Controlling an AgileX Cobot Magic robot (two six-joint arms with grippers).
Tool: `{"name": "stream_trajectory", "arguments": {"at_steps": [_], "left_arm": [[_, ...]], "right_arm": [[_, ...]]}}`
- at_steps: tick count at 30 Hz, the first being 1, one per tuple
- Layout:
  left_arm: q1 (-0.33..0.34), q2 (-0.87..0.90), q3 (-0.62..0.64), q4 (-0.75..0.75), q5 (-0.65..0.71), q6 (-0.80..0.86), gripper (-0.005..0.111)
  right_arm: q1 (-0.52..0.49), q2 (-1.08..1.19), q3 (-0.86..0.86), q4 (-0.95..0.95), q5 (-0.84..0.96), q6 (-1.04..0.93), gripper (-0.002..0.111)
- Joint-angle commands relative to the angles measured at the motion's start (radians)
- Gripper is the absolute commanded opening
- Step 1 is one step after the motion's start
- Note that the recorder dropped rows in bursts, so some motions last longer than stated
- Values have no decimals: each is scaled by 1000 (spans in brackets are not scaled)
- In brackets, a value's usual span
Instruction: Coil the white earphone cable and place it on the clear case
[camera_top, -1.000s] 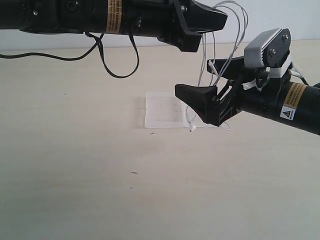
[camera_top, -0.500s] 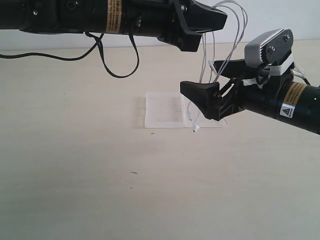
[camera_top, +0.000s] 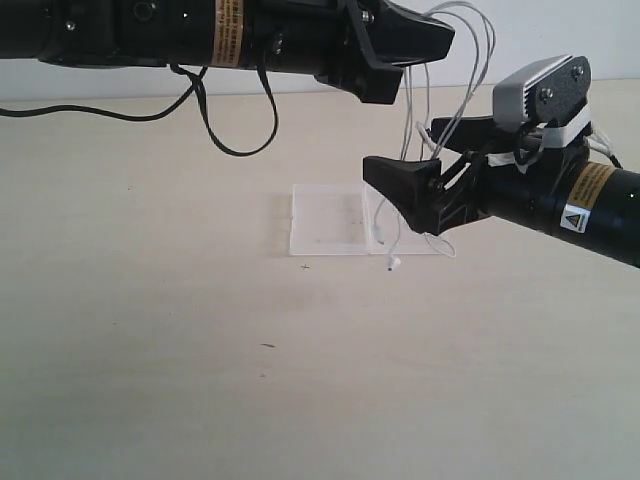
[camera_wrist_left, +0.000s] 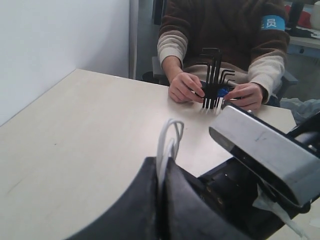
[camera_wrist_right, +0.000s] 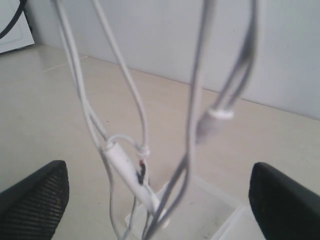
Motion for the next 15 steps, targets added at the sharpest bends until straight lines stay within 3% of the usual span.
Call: {"name": "stream_trajectory", "arguments": {"at_steps": [1, 15], "left_arm": [[2, -6, -3, -10, -1, 2, 0], [2, -6, -3, 8, -1, -2, 0]], "right_arm": [[-4, 1, -7, 10, -13, 2, 92], [-4, -1, -7, -25, 32, 1, 92]]}}
